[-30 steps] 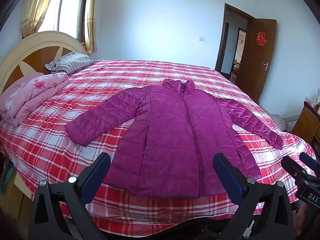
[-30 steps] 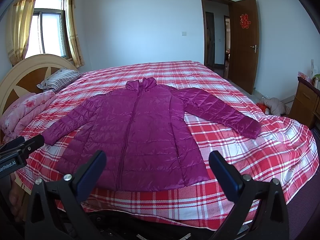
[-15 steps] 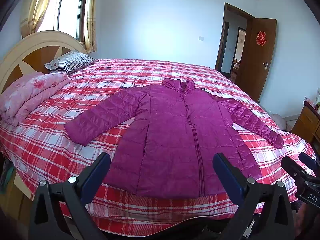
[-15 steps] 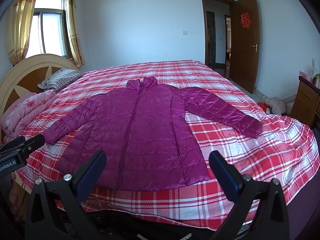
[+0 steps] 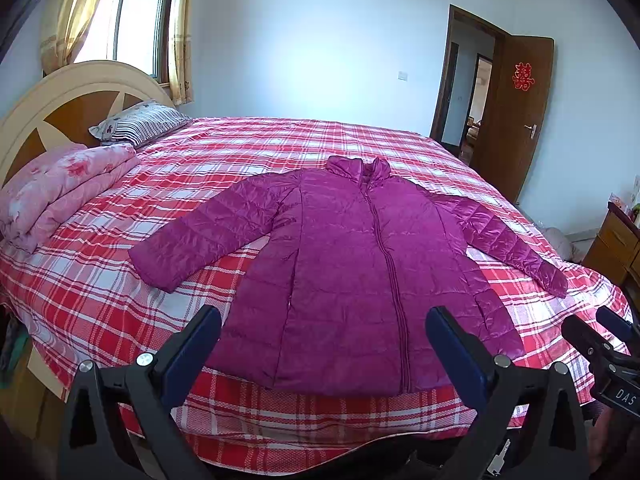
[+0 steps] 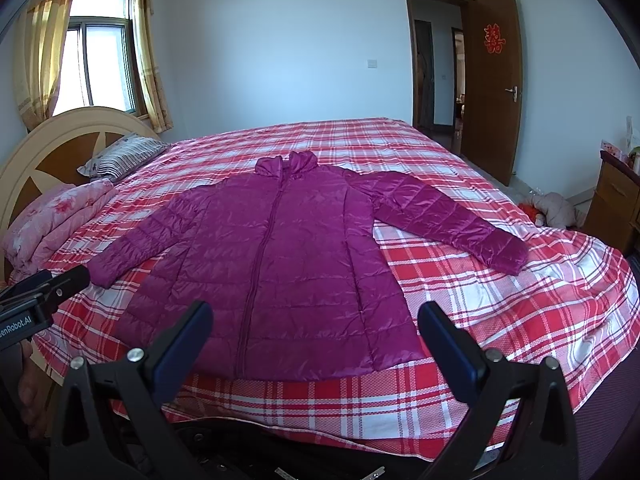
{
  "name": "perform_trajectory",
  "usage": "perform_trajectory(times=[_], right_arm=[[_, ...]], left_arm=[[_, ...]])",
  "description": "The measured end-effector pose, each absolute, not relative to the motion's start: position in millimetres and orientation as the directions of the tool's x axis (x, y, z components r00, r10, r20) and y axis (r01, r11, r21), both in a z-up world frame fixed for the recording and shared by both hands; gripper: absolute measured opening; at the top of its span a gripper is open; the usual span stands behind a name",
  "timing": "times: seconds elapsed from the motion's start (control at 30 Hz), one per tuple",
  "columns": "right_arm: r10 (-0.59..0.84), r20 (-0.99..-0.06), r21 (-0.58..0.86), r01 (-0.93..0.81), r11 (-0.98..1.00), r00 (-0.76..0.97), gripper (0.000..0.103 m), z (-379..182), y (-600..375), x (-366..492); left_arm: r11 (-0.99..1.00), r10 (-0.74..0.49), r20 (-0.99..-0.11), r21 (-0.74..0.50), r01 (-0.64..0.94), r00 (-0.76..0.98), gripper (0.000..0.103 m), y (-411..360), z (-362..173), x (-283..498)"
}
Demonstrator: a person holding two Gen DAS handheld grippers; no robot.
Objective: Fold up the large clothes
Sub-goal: 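Grasp the jacket sleeve cuff with the right gripper and lift it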
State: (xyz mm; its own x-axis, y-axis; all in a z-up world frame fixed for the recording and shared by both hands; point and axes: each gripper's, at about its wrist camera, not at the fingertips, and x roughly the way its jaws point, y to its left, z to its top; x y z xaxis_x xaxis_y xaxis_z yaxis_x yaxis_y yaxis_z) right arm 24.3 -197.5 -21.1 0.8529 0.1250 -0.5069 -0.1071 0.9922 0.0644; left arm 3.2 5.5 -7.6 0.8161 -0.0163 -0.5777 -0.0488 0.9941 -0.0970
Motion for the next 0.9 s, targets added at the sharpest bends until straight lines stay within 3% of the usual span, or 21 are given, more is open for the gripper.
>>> perform_trajectory(times=[0.27,0.5,0.63,0.9], right_arm=[[0.146,-0.496,0.092,-0.116,0.989,0.856,0.103,-25.1,-202.3,29.0],[0.137,-0.504,0.119,-0.089,0.989,0.852,0.103,-42.0,-231.7,51.8],[0.062,-0.538,0.153,0.025,0.988,0.841,0.090,-62.5,-279.8,79.4],[-0.058,-0.620,0.248,0.266,0.932,0.782,0.074,-91.2,-391.4,141.3]], left_arm=[[0.995,-0.029,-0.599,-0.091,-0.032,0.800,0.102,8.3,-12.9,14.3],[0.999,-0.032,-0.634,0.012,0.051,0.773,0.102,-0.6,-32.1,42.6],[0.997,-0.039,-0.679,0.019,0.071,0.733,0.102,3.1,-52.2,73.6],[0.998,-0.005,-0.703,0.046,0.052,0.711,0.102,8.9,-72.9,142.8]])
